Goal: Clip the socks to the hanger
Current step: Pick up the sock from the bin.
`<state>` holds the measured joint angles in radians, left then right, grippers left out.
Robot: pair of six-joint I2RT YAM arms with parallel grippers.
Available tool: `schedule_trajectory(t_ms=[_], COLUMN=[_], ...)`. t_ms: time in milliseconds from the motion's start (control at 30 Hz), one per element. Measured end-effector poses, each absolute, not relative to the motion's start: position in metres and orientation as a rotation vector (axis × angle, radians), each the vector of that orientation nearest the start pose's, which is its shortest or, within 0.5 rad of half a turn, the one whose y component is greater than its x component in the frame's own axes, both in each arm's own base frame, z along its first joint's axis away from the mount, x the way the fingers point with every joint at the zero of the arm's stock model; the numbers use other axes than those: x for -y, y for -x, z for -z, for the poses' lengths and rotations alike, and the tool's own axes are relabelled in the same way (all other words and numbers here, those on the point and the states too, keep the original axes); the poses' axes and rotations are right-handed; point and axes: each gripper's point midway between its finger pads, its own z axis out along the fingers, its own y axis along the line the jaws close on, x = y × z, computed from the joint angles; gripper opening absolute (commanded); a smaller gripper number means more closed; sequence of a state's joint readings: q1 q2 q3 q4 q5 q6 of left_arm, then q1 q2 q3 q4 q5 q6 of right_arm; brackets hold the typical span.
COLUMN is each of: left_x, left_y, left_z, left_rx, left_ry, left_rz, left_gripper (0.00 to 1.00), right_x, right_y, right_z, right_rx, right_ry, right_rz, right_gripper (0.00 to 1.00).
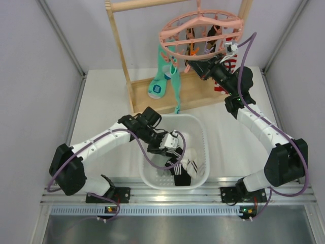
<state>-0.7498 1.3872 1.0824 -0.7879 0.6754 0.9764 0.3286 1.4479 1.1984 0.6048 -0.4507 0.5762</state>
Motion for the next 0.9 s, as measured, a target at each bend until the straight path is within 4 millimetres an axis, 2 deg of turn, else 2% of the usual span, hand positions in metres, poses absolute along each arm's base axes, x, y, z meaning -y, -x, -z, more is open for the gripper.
schedule_trajectory(t_ms=[200, 300, 433, 600, 900], left_x=[0.270, 0.274, 0.288, 0.305, 0.305], left_y=[-0.156, -0.155, -0.157, -0.170, -0.185], left_z=[-0.094, -0.080, -0.073, -0.062, -0.043], left_rx=[-1.399, -1.348, -1.272, -1.253, -1.280], left_ry=[-2.129, -2.143, -2.133, -2.109, -2.115], left_rz=[0.892, 0.884, 0.849, 0.791, 0.703], left_gripper=[0.36, 0.35, 0.35, 0.35, 0.34], right_x=[-0.240, -0.240, -0.240, -0.240, -0.240], right_y=[-0.405, -0.405, -0.405, -0.406, -0.406], right_z=[-0.417, -0.417, -0.416, -0.416, -0.416], right_rx=[-1.300, -1.301, -1.303, -1.303, -1.305], right_ry=[0.256, 0.255, 0.255, 0.255, 0.256], right_rz=[-1.050, -1.050, -1.049, -1.049, -1.049], right_gripper=[0.00, 0.00, 0.00, 0.00, 0.00])
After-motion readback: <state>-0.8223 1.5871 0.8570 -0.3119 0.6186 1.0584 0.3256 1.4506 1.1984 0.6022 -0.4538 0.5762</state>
